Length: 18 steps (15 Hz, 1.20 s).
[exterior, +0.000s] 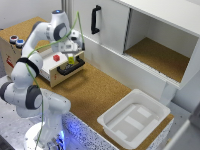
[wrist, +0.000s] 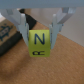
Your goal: Store the yellow object in the box
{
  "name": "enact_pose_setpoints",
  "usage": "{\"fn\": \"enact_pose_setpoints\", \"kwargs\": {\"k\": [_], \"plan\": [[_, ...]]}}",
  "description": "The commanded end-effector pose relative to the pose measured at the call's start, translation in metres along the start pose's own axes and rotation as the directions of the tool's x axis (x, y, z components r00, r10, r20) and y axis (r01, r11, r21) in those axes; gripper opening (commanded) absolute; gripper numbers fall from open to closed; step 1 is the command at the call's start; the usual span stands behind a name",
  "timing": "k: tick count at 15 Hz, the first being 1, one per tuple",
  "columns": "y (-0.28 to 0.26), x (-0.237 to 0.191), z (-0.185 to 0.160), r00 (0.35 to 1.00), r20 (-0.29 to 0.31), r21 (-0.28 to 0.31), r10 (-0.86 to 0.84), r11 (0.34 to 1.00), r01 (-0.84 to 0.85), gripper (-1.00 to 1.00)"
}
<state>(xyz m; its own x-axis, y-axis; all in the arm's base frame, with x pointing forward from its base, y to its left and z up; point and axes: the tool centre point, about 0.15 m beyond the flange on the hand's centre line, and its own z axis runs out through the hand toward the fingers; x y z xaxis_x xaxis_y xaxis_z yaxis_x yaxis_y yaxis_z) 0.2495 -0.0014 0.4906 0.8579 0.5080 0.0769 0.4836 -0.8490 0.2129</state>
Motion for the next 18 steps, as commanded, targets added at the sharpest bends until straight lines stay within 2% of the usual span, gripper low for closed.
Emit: {"fn": "enact_pose_setpoints", "kwargs": {"k": [1, 2, 5, 8, 11, 14, 16, 18], "plan": [[0.057, -0.047, 0.02, 0.988, 0.086, 0.02, 0.125, 0.992, -0.127, -1.0], [0.066, -0.058, 0.027, 0.98, 0.118, 0.023, 0.157, 0.987, -0.161, -1.0], [0.091, -0.086, 0.049, 0.949, 0.155, 0.027, 0.275, 0.959, -0.282, -1.0], [0.128, -0.111, 0.074, 0.915, 0.147, 0.045, 0.375, 0.922, -0.385, -1.0], [0.164, -0.127, 0.094, 0.89, 0.144, 0.038, 0.432, 0.897, -0.441, -1.0], [0.195, -0.157, 0.119, 0.815, 0.131, 0.043, 0.565, 0.818, -0.574, -1.0], [0.209, -0.177, 0.132, 0.737, 0.129, 0.041, 0.663, 0.739, -0.672, -1.0], [0.218, -0.188, 0.14, 0.68, 0.136, 0.023, 0.72, 0.684, -0.729, -1.0]]}}
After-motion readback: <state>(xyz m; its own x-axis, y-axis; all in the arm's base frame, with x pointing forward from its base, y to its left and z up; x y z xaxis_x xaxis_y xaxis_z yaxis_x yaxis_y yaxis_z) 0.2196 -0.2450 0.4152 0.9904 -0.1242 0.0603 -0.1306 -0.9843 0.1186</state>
